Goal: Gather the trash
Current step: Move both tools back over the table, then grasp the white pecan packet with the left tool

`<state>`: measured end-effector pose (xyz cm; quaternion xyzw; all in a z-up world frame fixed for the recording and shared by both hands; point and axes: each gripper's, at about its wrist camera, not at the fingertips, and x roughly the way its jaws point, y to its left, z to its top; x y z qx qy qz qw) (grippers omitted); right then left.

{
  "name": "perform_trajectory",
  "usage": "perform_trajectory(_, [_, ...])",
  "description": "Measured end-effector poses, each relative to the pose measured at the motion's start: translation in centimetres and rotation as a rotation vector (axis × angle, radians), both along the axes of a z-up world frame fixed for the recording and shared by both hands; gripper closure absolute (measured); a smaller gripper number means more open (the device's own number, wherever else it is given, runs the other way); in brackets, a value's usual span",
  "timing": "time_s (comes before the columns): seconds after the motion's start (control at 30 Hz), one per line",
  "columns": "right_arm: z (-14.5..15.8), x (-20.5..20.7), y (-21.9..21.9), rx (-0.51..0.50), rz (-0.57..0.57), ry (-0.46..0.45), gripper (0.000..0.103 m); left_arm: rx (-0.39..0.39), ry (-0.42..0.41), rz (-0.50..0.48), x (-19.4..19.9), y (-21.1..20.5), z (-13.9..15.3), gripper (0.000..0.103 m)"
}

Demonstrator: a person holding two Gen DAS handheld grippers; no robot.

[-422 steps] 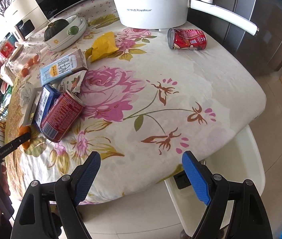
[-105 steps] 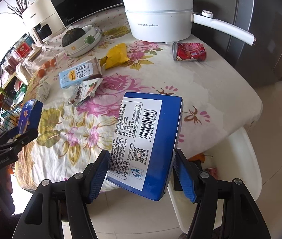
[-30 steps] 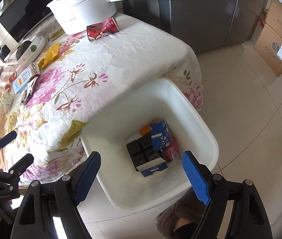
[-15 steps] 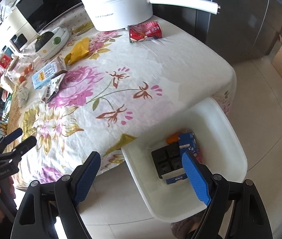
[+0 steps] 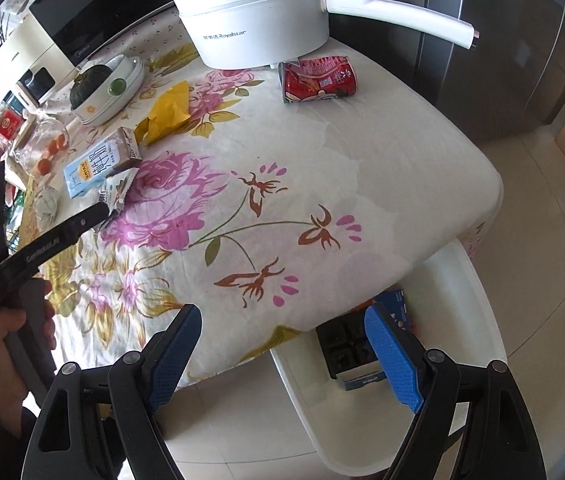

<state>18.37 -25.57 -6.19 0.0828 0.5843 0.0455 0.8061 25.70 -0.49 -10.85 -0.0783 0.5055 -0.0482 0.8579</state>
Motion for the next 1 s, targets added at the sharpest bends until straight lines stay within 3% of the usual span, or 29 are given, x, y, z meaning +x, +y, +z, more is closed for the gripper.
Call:
perform_trajectory(0.27, [-0.7, 0.2, -1.8, -0.015, -0.033, 0.023, 0.018, 0.056, -0.003, 0.043, 2.2, 0.1, -2.2, 0.001])
perform_trajectory(0.5, [-0.9, 0.1, -3.1, -0.032, -0.061, 0.026, 0.018, 0.020, -0.059, 0.018, 1.1, 1.5, -0.7, 0.034])
perform_trajectory(0.67, [-0.6, 0.2, -2.0, -0.028, -0.051, 0.015, 0.018, -0.009, -0.049, -0.027, -0.4, 2.2, 0.4, 0.063])
perform_trajectory(0.83, [-0.2, 0.1, 0.4, -0.025, -0.007, 0.002, 0.018, -0.035, -0.023, -0.039, -2.5, 3.8, 1.3, 0.078])
perform_trajectory(0.87, [-0.1, 0.2, 1.0, -0.026, 0.005, -0.001, 0.018, -0.027, -0.024, -0.043, -2.8, 4.0, 1.5, 0.090])
perform_trajectory(1.0, [0.3, 0.1, 3.4, -0.023, 0.045, -0.018, 0.018, -0.048, -0.036, -0.050, -4.5, 5.7, 2.7, 0.090])
